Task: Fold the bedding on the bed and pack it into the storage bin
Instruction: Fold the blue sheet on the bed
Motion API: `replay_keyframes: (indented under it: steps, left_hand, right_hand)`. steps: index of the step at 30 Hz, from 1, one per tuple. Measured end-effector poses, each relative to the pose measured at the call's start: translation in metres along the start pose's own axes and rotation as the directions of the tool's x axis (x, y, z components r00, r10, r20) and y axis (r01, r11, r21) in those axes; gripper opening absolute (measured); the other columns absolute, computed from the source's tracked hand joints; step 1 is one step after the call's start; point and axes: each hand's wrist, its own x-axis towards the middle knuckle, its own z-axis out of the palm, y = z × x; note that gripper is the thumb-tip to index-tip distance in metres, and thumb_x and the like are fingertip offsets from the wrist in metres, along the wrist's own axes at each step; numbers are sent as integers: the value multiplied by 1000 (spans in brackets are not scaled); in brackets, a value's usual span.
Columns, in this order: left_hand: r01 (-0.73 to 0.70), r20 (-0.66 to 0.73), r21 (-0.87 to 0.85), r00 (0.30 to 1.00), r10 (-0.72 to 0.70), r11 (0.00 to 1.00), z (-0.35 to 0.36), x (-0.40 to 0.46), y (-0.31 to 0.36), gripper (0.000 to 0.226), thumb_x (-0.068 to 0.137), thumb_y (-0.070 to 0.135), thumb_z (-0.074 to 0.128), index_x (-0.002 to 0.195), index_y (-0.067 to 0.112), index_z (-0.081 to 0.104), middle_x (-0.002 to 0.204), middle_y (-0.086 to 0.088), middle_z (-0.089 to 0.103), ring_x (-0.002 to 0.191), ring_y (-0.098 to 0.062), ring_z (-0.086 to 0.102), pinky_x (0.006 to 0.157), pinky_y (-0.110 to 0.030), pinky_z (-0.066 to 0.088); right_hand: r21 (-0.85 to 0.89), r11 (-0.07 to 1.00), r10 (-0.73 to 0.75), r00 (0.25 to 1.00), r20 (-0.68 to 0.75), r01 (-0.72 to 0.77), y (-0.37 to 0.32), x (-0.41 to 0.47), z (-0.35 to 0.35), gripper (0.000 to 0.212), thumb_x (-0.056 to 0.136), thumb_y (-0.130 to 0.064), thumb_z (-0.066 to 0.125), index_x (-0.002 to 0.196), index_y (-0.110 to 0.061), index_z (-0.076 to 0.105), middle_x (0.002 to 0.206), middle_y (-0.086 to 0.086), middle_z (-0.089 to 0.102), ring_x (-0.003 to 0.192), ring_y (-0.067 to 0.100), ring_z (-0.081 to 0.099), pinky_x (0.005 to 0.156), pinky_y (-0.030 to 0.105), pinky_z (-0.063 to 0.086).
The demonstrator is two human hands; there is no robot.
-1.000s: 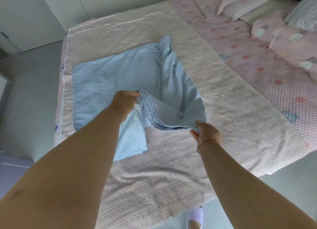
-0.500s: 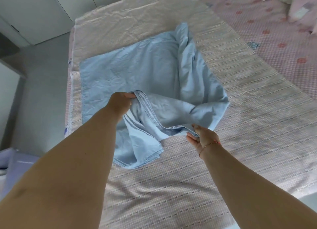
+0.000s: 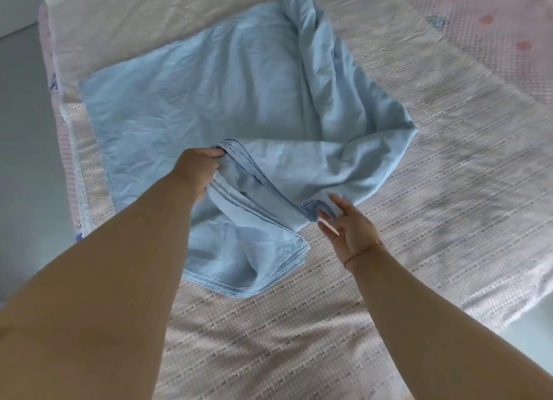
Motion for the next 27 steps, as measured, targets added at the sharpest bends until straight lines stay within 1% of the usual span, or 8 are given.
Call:
replay_keyframes:
  steps: [4,7,10,14,17,20,22,27]
  left_hand:
    - [1,16,2,1000,-1,1000,2,7,-2,31,92,-3,54,120,5,65,113,-8,64,101,-19,58,88,-28,45]
    - [-19,36,48,999,17,999,2,11,-4,30,93,-3,54,121,0,64,113,-9,62,101,-16,55,87,-27,42]
    - [-6,11,93,1000,5,996,4,13,-5,30,93,1,53,122,3,63,112,-8,62,100,-17,56,93,-31,47]
    - [-37,26,95,999,34,995,3,12,-6,26,95,2,54,119,4,65,121,-11,64,110,-20,59,98,-30,44]
    - [-48,-1,70,999,48,996,2,8,-5,27,92,3,57,116,10,68,111,-8,66,88,-10,60,80,-21,46]
    - [-103,21,124,995,101,987,-1,0,1,33,90,-4,55,120,7,66,105,-10,65,76,-7,57,68,-11,43]
    - [-118,40,195,993,112,974,-3,-8,11,37,89,-8,52,119,7,66,101,-9,63,70,-6,53,60,-6,41]
    - [-151,92,342,988,127,927,-6,-37,47,40,89,-11,44,116,6,68,115,-7,64,92,-13,58,72,-13,40]
  right_hand:
    - [-310,946,-82,995,61,97,22,2,-11,69,80,29,44,136,-12,46,110,1,63,102,11,62,88,30,47]
    - [-538,832,-79,989,121,132,29,3,-11,86,75,25,55,146,-21,34,122,-5,59,106,9,62,84,29,52]
    - [-591,791,-85,985,148,157,44,5,-4,100,68,25,65,148,-22,25,132,7,53,92,-2,64,63,19,54]
    - [-618,765,-144,984,108,180,66,12,5,111,61,17,77,150,-21,22,135,4,48,98,8,65,65,17,54]
    - [-648,742,-193,981,36,169,67,10,11,103,65,17,73,148,-21,27,122,2,53,97,12,65,61,10,50]
    - [-758,636,-250,968,-27,143,57,4,9,88,69,10,70,143,-25,38,98,1,63,89,14,63,70,18,47]
    - [-811,569,-294,955,-47,135,44,-2,4,78,71,4,70,140,-26,45,96,-1,63,84,12,58,72,19,43]
    - [-809,572,-371,923,-104,138,2,-25,-6,69,71,4,66,132,-26,54,86,1,63,78,16,57,70,20,42]
